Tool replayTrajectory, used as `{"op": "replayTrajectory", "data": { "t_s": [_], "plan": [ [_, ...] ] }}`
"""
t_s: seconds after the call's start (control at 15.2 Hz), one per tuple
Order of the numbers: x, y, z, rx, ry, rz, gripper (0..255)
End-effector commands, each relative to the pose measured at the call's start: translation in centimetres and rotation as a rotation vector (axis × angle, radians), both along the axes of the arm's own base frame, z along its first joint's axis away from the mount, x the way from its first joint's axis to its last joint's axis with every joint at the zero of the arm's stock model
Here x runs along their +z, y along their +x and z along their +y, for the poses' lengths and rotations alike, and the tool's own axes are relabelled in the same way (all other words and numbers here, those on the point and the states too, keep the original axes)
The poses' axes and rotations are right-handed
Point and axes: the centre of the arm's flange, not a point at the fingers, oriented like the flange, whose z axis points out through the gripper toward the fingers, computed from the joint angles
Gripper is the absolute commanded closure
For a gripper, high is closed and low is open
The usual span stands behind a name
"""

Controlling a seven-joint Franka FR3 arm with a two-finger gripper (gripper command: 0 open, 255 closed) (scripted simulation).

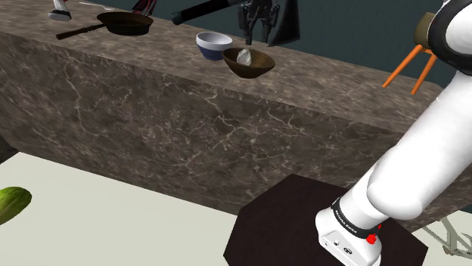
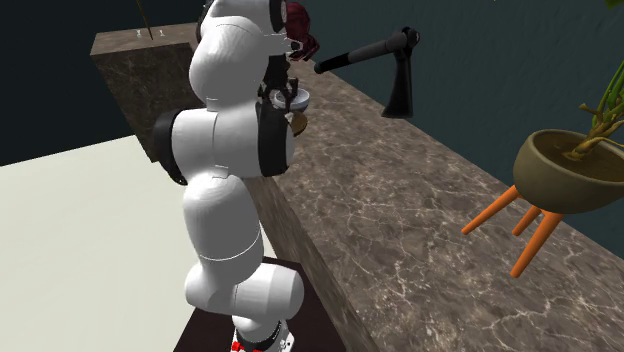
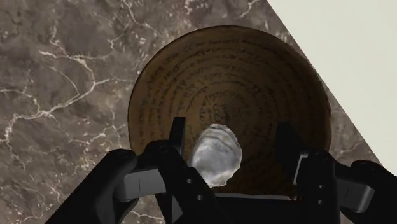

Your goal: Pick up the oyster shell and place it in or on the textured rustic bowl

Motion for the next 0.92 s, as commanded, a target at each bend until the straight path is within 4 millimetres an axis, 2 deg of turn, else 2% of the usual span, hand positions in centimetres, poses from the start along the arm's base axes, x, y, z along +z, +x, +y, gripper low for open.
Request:
{"op": "replayTrajectory", "data": {
  "t_s": [0.0,0.13,0.59,0.86],
  "plan": [
    [-1.8,-3.1,1.5,-0.165,-0.059,-0.321,0],
    [-5.8,-6.0,3.7,-0.36,-0.146,-0.653,0],
    [-9.0,-4.3,2.8,-0.36,-0.146,-0.653,0],
    [-9.3,-4.2,2.7,-0.36,-0.146,-0.653,0]
  ]
}}
